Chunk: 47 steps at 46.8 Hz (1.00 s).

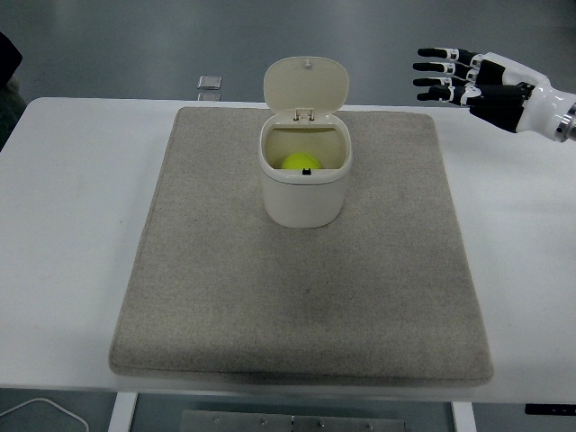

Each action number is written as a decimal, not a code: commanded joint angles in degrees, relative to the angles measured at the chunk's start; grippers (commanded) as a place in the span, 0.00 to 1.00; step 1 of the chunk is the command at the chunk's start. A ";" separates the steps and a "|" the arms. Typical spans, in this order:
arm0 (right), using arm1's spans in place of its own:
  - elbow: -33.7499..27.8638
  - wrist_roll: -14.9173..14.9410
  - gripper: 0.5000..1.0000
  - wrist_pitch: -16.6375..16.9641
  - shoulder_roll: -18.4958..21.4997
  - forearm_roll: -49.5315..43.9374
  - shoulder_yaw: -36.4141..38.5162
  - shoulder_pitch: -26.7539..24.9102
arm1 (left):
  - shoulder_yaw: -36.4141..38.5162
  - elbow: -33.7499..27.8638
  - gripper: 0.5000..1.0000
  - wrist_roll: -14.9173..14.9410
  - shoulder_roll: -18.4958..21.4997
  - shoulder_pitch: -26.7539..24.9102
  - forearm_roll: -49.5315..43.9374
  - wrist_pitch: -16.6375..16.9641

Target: Pick up the tennis ball and place it in the box.

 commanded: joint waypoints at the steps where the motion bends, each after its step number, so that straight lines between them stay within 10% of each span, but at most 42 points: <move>1: -0.03 -0.06 0.72 -3.37 1.36 4.95 0.17 -0.47 | 0.00 0.00 0.98 0.00 0.00 0.01 -0.01 0.04; 21: -0.03 -4.55 0.72 -13.92 4.79 18.41 0.87 -3.45 | 0.00 0.00 0.98 0.00 0.00 0.01 -0.01 -0.04; 47: -0.30 -6.30 0.85 -14.10 4.79 22.02 0.87 -3.45 | 0.00 0.00 0.98 0.08 0.00 0.01 -0.01 -0.04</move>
